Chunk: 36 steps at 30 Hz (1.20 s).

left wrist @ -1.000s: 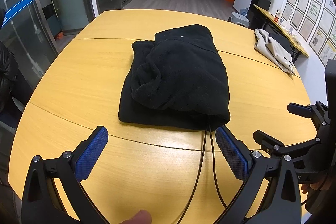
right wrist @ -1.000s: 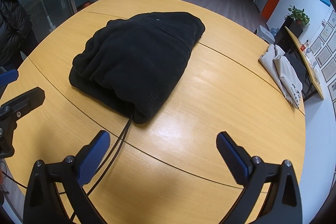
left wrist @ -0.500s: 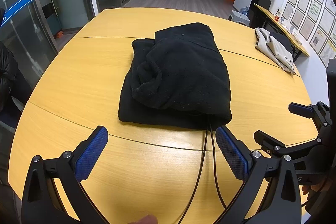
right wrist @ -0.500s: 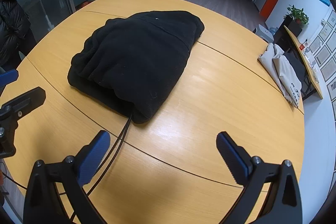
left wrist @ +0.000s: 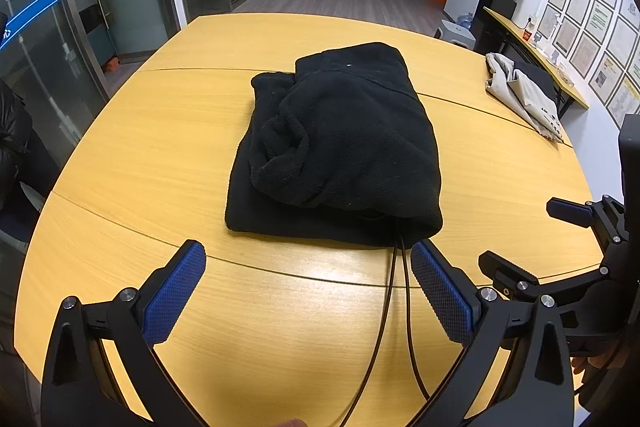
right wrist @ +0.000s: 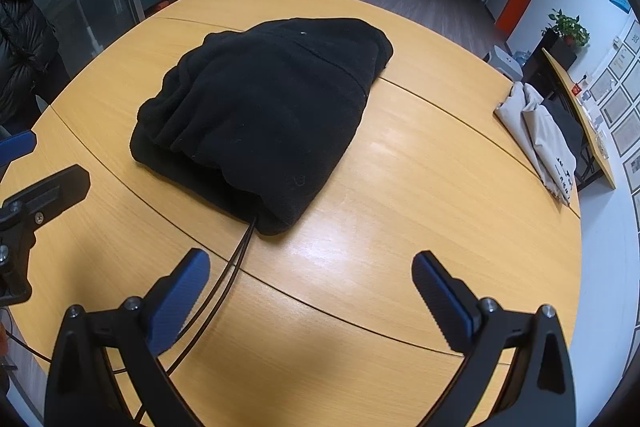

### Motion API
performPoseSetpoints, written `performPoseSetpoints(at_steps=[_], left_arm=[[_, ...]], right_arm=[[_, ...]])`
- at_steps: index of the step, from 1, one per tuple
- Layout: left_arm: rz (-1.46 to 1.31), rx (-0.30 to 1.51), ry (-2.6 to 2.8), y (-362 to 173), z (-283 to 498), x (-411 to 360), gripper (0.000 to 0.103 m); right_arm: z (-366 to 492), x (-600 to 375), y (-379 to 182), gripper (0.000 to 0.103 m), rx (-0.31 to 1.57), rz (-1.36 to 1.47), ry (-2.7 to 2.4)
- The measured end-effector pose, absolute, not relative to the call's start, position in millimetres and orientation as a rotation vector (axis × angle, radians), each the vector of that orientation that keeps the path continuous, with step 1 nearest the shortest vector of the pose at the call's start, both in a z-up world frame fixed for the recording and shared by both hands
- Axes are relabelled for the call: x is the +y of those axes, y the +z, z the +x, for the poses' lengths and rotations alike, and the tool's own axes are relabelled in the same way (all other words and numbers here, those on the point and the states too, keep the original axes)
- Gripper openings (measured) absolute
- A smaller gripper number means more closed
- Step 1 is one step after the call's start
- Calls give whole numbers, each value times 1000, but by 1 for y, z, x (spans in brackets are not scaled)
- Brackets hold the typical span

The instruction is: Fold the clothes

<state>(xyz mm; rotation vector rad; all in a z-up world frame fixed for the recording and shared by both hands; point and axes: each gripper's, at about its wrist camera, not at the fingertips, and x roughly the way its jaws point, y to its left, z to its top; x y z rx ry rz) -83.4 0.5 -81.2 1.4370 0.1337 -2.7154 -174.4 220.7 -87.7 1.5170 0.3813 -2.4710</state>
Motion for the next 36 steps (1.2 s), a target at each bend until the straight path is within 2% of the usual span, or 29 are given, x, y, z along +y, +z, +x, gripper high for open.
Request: performPoseSetpoints(at_steps=[36], left_arm=[[1405, 130, -2720, -74, -71, 1, 103]], right_arm=[[-167, 215, -82, 103, 399, 1509, -2481]])
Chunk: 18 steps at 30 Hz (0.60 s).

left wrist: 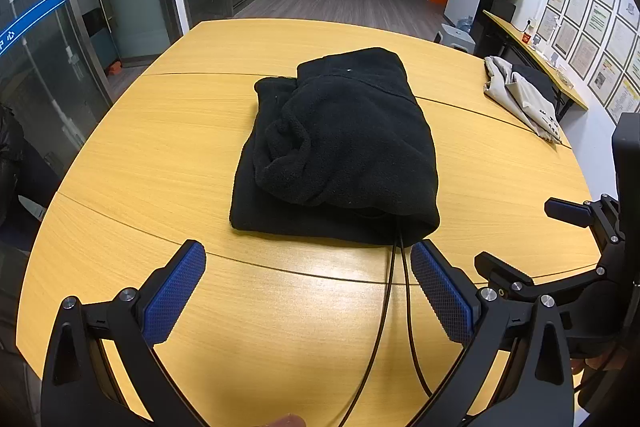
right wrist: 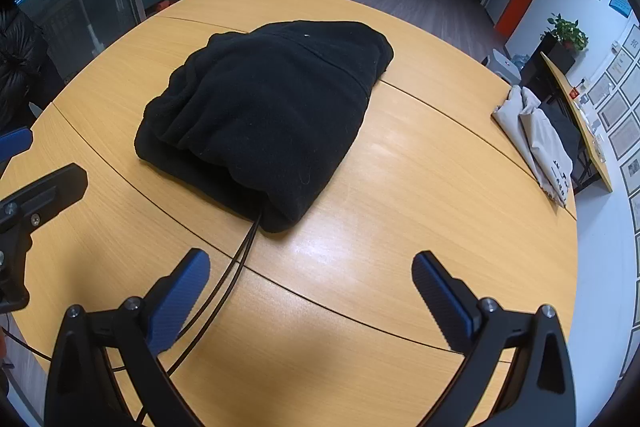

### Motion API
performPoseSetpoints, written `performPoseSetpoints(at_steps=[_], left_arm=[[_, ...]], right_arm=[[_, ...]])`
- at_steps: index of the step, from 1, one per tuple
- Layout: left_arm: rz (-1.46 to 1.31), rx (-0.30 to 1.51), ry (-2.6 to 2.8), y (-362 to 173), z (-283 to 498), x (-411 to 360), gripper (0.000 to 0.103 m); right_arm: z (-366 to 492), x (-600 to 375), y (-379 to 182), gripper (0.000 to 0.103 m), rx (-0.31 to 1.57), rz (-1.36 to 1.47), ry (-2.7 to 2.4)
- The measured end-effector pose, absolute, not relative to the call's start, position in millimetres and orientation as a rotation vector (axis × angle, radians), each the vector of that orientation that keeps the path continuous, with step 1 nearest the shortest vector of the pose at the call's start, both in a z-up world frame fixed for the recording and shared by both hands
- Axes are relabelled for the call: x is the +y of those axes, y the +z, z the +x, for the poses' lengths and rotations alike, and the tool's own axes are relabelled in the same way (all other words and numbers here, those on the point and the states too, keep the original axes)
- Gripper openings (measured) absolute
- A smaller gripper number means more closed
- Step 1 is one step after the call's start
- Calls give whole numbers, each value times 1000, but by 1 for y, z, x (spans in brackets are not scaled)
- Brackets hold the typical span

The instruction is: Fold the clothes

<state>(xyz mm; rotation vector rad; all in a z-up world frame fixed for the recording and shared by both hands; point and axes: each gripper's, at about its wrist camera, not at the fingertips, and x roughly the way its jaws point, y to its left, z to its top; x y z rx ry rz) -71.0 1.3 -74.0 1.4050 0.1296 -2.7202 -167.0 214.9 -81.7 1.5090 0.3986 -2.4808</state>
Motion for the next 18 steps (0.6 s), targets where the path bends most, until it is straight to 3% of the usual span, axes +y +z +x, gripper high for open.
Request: performPoseSetpoints(at_steps=[18], left_arm=[[1409, 128, -2717, -74, -66, -4, 103]], right_arm=[[-162, 209, -80, 103, 411, 1506, -2482]])
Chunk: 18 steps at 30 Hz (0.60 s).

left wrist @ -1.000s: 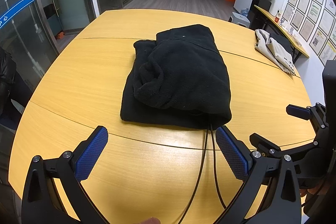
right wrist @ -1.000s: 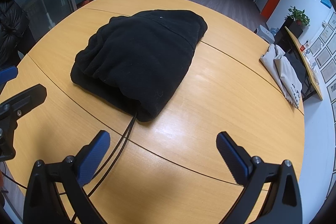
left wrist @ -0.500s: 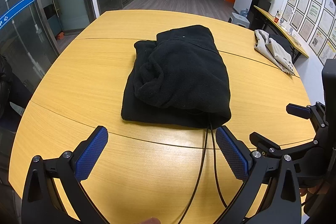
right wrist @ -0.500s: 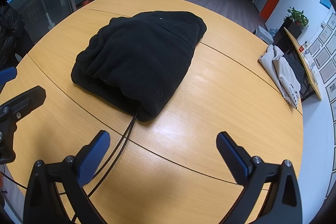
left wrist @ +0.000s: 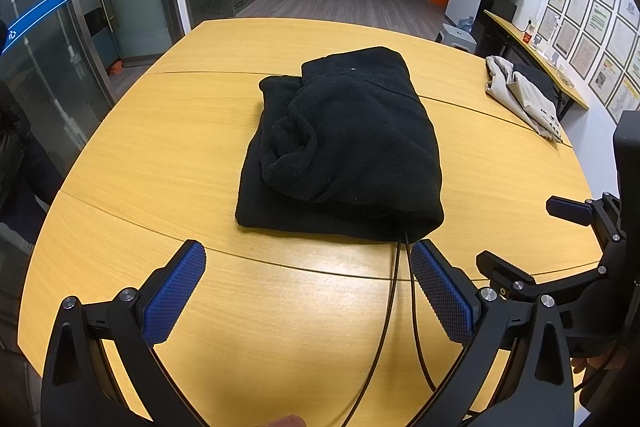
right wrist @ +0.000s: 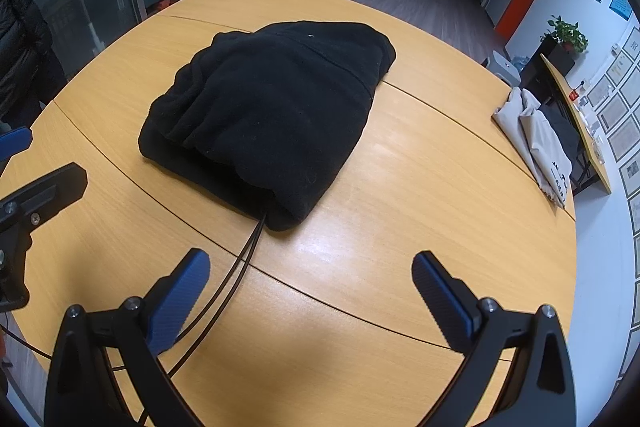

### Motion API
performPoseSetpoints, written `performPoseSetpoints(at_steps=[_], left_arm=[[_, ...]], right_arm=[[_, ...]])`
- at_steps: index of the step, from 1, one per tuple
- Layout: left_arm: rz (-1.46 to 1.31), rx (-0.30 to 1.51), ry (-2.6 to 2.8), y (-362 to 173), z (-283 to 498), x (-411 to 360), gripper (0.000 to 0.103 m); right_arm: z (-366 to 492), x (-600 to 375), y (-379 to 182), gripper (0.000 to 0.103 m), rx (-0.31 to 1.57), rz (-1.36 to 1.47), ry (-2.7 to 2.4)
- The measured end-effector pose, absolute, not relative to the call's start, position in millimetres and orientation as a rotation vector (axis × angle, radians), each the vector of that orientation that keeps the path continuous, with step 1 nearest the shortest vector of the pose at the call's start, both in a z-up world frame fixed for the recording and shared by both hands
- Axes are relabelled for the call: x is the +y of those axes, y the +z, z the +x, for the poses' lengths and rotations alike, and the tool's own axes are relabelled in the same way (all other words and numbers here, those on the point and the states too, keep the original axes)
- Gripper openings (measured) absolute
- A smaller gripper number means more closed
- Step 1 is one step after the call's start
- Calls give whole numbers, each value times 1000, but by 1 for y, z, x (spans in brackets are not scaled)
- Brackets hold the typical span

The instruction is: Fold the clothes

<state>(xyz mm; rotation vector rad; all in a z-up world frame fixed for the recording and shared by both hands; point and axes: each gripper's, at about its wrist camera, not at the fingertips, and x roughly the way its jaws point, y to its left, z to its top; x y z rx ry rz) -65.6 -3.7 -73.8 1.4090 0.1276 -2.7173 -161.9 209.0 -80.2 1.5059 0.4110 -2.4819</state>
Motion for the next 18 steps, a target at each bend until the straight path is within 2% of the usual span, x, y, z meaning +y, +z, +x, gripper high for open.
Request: performPoseSetpoints(at_steps=[18], left_arm=[[1414, 121, -2717, -74, -70, 0, 103]], right_arm=[[-165, 213, -80, 103, 412, 1507, -2477]])
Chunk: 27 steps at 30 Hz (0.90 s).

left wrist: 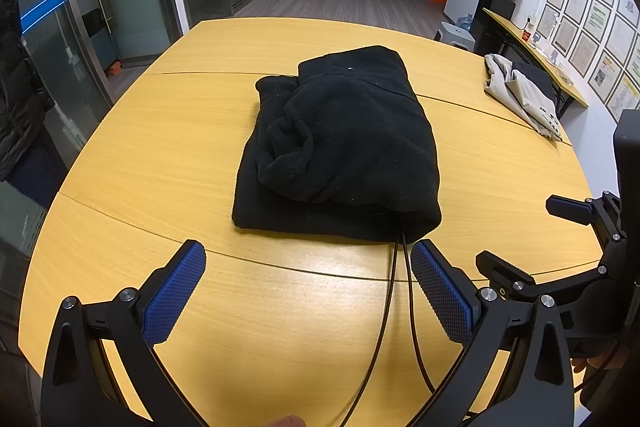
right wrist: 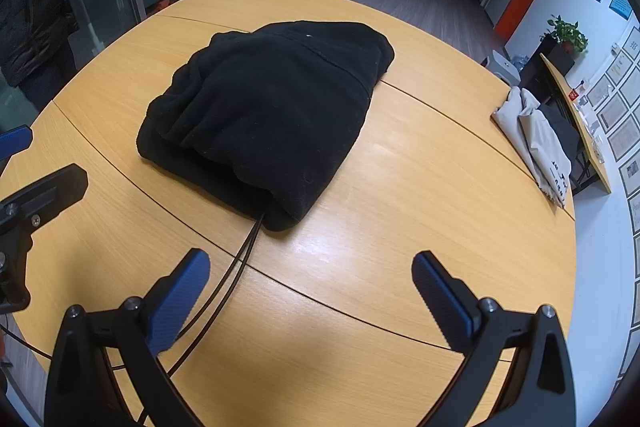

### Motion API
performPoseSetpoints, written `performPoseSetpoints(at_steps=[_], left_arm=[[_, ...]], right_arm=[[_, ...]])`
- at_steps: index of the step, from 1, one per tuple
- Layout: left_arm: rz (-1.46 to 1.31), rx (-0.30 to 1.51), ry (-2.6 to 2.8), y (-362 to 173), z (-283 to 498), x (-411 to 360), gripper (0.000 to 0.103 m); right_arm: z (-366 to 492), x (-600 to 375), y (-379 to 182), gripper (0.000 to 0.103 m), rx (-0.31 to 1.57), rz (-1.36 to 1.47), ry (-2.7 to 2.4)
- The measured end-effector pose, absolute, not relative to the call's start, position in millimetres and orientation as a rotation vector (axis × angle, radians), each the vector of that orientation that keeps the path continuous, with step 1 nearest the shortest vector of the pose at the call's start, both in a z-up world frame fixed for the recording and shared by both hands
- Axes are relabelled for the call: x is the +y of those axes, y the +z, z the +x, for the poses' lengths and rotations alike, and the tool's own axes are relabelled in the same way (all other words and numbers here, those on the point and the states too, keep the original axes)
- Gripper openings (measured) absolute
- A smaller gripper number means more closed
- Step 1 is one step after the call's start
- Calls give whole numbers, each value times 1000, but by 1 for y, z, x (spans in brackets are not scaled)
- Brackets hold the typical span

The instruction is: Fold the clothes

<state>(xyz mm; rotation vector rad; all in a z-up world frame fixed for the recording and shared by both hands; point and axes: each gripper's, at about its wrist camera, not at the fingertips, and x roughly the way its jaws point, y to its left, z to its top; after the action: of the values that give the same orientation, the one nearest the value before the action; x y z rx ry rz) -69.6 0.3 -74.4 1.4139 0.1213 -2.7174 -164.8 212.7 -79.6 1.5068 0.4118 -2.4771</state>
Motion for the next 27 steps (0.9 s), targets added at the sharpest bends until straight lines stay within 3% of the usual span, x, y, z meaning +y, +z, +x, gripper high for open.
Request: performPoseSetpoints(at_steps=[27], left_arm=[[1417, 111, -2710, -75, -73, 1, 103]], right_arm=[[-169, 215, -83, 103, 403, 1517, -2471]])
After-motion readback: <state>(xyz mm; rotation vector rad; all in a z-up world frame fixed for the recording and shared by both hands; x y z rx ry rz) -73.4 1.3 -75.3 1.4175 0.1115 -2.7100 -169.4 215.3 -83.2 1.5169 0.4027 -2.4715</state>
